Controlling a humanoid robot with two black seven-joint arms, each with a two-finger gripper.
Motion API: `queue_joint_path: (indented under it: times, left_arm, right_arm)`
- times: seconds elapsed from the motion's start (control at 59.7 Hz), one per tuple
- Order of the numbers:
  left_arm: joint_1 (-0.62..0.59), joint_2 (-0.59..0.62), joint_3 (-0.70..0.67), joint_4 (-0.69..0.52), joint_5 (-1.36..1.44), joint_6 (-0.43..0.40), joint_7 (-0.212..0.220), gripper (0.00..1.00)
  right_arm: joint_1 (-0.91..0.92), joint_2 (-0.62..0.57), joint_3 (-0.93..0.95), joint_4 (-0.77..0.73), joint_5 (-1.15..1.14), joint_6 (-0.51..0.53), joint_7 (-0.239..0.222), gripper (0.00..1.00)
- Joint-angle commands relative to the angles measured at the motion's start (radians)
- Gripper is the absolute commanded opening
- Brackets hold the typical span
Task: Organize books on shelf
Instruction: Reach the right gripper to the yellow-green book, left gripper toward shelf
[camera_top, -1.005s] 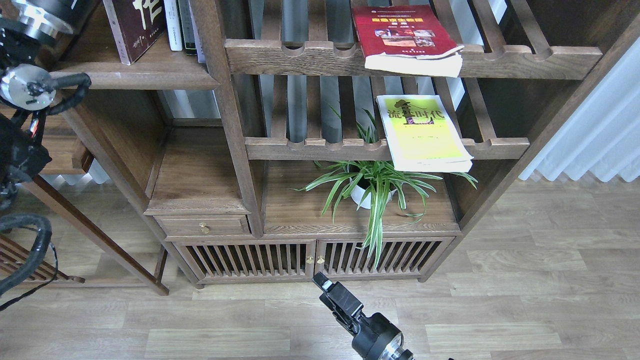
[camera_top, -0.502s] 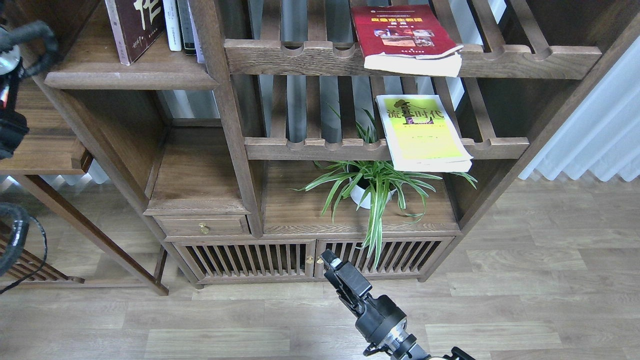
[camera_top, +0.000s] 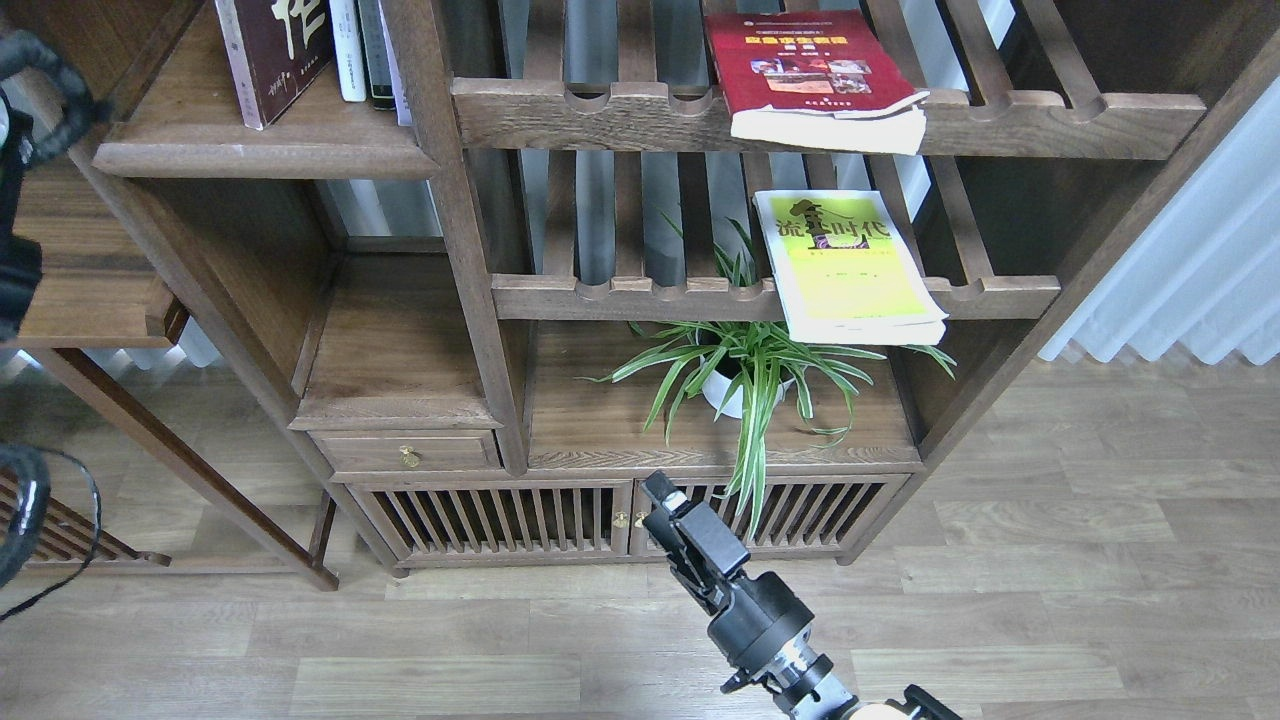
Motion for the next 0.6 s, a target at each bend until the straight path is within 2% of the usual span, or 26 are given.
queue_joint_path:
  times: [0.0,0.1,0.167,0.184,0.218,0.335,0.452,0.519,0.586]
  left_arm:
    - [0.072,-0.005,-0.04,-0.049,-0.035,0.0,0.001,0.78]
    - [0.094,-0.011,-0.035,-0.073,-0.133,0.0,0.003,0.77]
    - [0.102,-0.029,-0.026,-0.108,-0.205,0.0,0.003,0.68]
    - [0.099,-0.072,-0.017,-0.122,-0.247,0.0,0.004,0.66]
    - [0.096,-0.098,-0.015,-0.124,-0.252,0.0,0.004,0.66]
    - [0.102,-0.153,-0.012,-0.147,-0.253,0.0,0.009,0.7]
    - [0.105,-0.134,0.017,-0.182,-0.252,0.0,0.013,0.75]
    - [0.108,-0.123,0.042,-0.199,-0.253,0.0,0.03,0.78]
    - [0.112,-0.095,0.069,-0.239,-0.253,0.0,0.067,0.79]
  right_arm:
    - [0.012,0.0,0.051,0.038,0.001,0.0,0.0,0.98]
    - [0.012,0.0,0.091,0.05,0.001,0.0,0.0,0.98]
    - [0.009,0.0,0.122,0.052,0.002,0.0,0.0,0.98]
    - [0.004,0.0,0.155,0.052,0.008,0.0,0.0,0.98]
    - [0.004,0.0,0.168,0.052,0.013,0.0,0.002,0.98]
    - [0.013,0.0,0.192,0.052,0.025,0.0,0.0,0.98]
    - [0.041,0.0,0.192,0.053,0.025,0.0,0.002,0.98]
    - [0.05,0.0,0.194,0.053,0.025,0.0,0.002,0.98]
    - [0.065,0.0,0.198,0.052,0.027,0.0,0.008,0.98]
